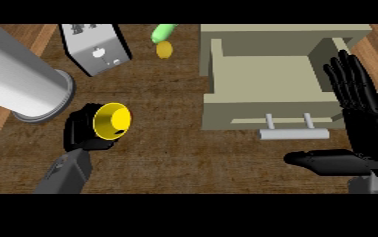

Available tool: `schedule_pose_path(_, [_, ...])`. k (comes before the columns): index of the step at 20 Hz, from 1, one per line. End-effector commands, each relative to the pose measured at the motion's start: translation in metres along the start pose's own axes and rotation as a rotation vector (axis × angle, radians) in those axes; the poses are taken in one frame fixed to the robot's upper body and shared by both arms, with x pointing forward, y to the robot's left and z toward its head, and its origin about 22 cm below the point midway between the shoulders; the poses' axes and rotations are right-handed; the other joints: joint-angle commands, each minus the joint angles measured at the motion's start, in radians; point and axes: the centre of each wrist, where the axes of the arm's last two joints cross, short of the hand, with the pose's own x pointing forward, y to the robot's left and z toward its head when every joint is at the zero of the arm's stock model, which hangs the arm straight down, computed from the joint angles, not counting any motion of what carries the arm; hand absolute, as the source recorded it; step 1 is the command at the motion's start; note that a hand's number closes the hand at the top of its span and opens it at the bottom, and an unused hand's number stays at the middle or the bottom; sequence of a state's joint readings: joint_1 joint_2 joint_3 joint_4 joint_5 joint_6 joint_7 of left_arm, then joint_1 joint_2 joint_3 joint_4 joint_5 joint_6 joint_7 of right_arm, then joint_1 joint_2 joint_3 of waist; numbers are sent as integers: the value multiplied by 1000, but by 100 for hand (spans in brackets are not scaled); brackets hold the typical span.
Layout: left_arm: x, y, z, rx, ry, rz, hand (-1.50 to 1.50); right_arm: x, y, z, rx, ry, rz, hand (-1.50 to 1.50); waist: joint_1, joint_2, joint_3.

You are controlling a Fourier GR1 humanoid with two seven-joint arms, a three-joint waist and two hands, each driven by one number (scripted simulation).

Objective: Pick up the cup, place it into the drawer and close the drawer

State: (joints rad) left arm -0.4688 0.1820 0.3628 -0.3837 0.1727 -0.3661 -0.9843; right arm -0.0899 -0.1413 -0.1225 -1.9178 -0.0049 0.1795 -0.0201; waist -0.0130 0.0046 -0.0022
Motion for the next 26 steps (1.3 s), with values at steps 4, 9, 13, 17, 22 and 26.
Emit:
schedule_pose_path(4, [32, -21, -64, -173, -195, 74, 150, 6, -9, -5, -6, 15, 5, -150, 10, -7, 2])
schedule_pose_path(9, [34, -75, -80, -258, -220, 59, 150, -9, -4, 20, -18, 21, 17, -150, 19, -13, 4])
schedule_pose_path(13, [70, -133, -126, -304, -227, -8, 150, 6, -24, 3, -31, 13, 7, -150, 21, -13, 4])
schedule_pose_path(17, [91, -167, -128, -358, -241, -4, 150, -1, -27, 8, -22, 32, 2, -150, 21, -11, 3])
schedule_pose_path(22, [127, -233, -153, -397, -229, -46, 150, 8, -22, 12, -28, 21, 9, -150, 8, -8, 3])
schedule_pose_path(26, [149, -272, -165, -422, -215, -97, 150, 2, -21, -2, -19, 13, 35, -150, 7, -5, 3])
